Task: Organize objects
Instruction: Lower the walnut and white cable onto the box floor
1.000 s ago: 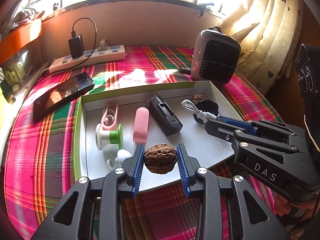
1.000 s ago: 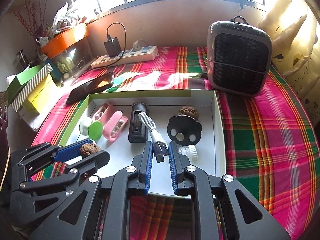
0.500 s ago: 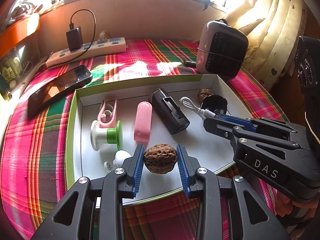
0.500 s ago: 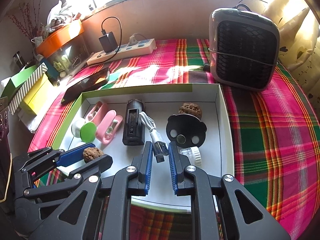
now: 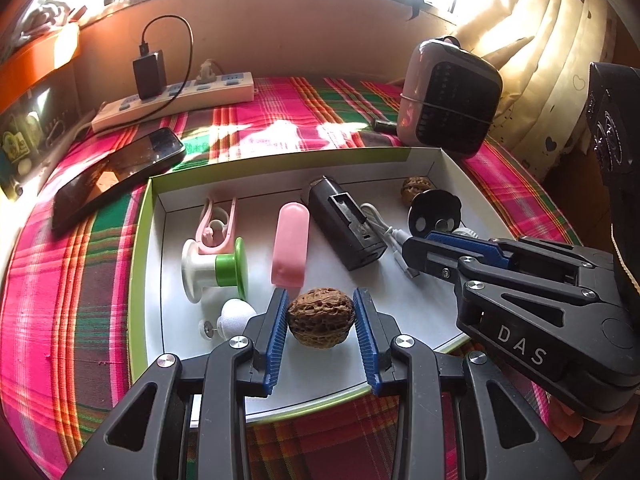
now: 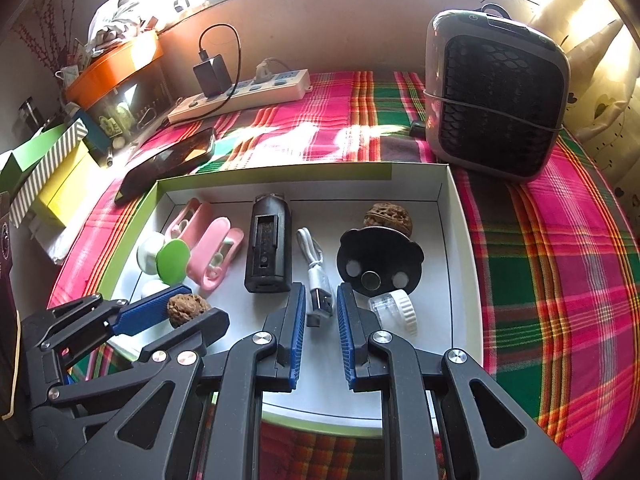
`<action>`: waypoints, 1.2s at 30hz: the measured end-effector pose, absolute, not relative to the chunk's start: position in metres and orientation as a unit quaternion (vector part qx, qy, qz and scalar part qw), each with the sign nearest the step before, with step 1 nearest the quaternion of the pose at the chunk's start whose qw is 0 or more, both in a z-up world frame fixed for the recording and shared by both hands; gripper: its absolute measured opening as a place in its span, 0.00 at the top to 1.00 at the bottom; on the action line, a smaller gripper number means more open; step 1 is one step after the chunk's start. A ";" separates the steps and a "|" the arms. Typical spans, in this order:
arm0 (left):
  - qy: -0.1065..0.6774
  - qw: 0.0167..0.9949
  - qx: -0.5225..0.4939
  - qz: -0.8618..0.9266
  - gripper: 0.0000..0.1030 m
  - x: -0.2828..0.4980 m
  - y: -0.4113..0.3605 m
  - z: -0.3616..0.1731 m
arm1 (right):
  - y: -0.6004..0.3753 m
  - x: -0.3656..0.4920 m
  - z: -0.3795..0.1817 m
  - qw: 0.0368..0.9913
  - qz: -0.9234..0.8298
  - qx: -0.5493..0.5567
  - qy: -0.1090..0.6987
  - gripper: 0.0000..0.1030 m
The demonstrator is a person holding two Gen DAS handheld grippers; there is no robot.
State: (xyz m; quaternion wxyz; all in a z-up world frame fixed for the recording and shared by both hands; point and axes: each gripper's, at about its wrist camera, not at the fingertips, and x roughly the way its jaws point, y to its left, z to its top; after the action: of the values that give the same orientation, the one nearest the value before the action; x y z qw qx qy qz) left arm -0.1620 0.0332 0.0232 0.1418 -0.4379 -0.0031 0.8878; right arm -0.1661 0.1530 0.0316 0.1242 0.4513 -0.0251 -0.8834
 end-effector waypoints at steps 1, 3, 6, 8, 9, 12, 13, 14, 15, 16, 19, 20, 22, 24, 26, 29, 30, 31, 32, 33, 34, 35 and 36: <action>-0.004 0.142 -0.438 0.888 0.70 -0.162 0.033 0.023 | 0.153 -0.166 0.032 0.124 -0.884 0.451 -0.025 0.83; -0.004 0.142 -0.439 0.887 0.70 -0.163 0.033 0.023 | 0.152 -0.166 0.032 0.124 -0.884 0.451 -0.023 0.83; -0.005 0.142 -0.439 0.887 0.70 -0.163 0.033 0.024 | 0.152 -0.166 0.032 0.124 -0.883 0.451 -0.024 0.83; -0.005 0.142 -0.439 0.887 0.70 -0.163 0.033 0.024 | 0.152 -0.166 0.032 0.124 -0.884 0.451 -0.026 0.83; -0.005 0.141 -0.440 0.887 0.70 -0.163 0.033 0.024 | 0.152 -0.165 0.031 0.124 -0.884 0.451 -0.025 0.83; -0.004 0.141 -0.440 0.887 0.70 -0.163 0.034 0.024 | 0.153 -0.165 0.031 0.124 -0.884 0.450 -0.027 0.83; -0.006 0.141 -0.441 0.886 0.70 -0.163 0.033 0.024 | 0.153 -0.165 0.032 0.123 -0.884 0.450 -0.027 0.83; -0.007 0.141 -0.441 0.886 0.70 -0.163 0.033 0.024 | 0.153 -0.165 0.032 0.123 -0.884 0.449 -0.027 0.83; -0.008 0.141 -0.441 0.886 0.70 -0.163 0.033 0.023 | 0.154 -0.164 0.031 0.123 -0.884 0.449 -0.028 0.83; -0.009 0.141 -0.443 0.885 0.70 -0.163 0.033 0.023 | 0.154 -0.164 0.032 0.124 -0.885 0.449 -0.028 0.83; -0.010 0.140 -0.444 0.885 0.70 -0.163 0.032 0.023 | 0.154 -0.164 0.031 0.122 -0.885 0.449 -0.028 0.83; -0.009 0.139 -0.443 0.886 0.70 -0.163 0.033 0.024 | 0.154 -0.164 0.031 0.122 -0.885 0.448 -0.028 0.83; -0.007 0.140 -0.443 0.886 0.70 -0.163 0.033 0.024 | 0.154 -0.164 0.031 0.121 -0.885 0.449 -0.029 0.83; -0.010 0.139 -0.444 0.885 0.70 -0.163 0.032 0.024 | 0.154 -0.164 0.031 0.119 -0.885 0.449 -0.029 0.83; -0.011 0.138 -0.445 0.885 0.70 -0.163 0.031 0.024 | 0.155 -0.163 0.031 0.119 -0.885 0.449 -0.029 0.83; -0.012 0.137 -0.445 0.885 0.70 -0.163 0.031 0.024 | 0.156 -0.162 0.030 0.119 -0.885 0.449 -0.031 0.83; -0.011 0.136 -0.445 0.885 0.70 -0.163 0.031 0.024 | 0.156 -0.162 0.030 0.120 -0.886 0.448 -0.031 0.83; -0.010 0.136 -0.445 0.885 0.70 -0.163 0.031 0.024 | 0.156 -0.162 0.030 0.120 -0.886 0.447 -0.033 0.83; -0.009 0.135 -0.445 0.885 0.70 -0.162 0.031 0.024 | 0.156 -0.162 0.031 0.120 -0.886 0.447 -0.033 0.83; -0.009 0.135 -0.445 0.885 0.70 -0.162 0.030 0.024 | 0.156 -0.161 0.031 0.119 -0.886 0.447 -0.032 0.83; -0.009 0.135 -0.444 0.886 0.69 -0.162 0.030 0.024 | 0.156 -0.161 0.031 0.119 -0.886 0.447 -0.032 0.83; -0.009 0.134 -0.445 0.886 0.69 -0.162 0.030 0.024 | 0.157 -0.161 0.031 0.120 -0.886 0.447 -0.032 0.82; -0.009 0.133 -0.445 0.886 0.69 -0.161 0.030 0.025 | 0.157 -0.160 0.032 0.120 -0.887 0.446 -0.032 0.81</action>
State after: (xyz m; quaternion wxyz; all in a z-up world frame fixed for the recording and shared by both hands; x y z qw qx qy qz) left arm -0.1613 0.0298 0.0246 0.1327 -0.4445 -0.0093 0.8858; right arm -0.1596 0.1569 0.0316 0.1200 0.4455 -0.0319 -0.8866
